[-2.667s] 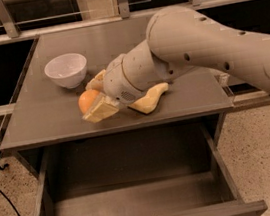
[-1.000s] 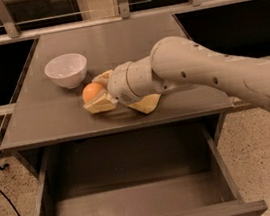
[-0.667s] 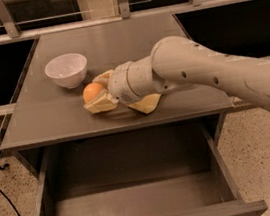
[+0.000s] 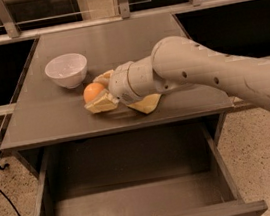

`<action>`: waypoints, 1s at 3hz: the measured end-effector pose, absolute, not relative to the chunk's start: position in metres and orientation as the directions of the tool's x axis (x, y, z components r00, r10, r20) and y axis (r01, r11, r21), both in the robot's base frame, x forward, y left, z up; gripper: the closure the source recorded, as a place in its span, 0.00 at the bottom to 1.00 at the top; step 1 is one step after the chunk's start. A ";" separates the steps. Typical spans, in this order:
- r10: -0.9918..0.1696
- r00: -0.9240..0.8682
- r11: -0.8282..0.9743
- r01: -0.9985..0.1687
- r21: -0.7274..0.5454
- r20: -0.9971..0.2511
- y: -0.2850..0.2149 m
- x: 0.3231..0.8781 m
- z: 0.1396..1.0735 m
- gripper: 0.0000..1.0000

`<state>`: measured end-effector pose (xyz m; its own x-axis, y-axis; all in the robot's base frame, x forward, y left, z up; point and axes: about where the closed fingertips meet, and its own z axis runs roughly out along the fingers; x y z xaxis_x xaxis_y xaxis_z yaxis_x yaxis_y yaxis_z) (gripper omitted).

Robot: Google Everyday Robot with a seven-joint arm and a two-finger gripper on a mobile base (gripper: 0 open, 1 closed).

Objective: Pick orange from top drawer and place on counter

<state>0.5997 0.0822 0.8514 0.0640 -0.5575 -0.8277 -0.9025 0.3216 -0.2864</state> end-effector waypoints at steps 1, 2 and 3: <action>-0.557 0.064 0.322 -0.903 -0.286 -0.828 0.082 0.600 0.851 0.16; -0.558 0.064 0.321 -0.903 -0.286 -0.828 0.082 0.600 0.851 0.00; -0.558 0.064 0.321 -0.903 -0.286 -0.828 0.082 0.600 0.851 0.00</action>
Offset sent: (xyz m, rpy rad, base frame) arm 0.0000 0.0000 0.0000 0.0000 0.0000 0.0001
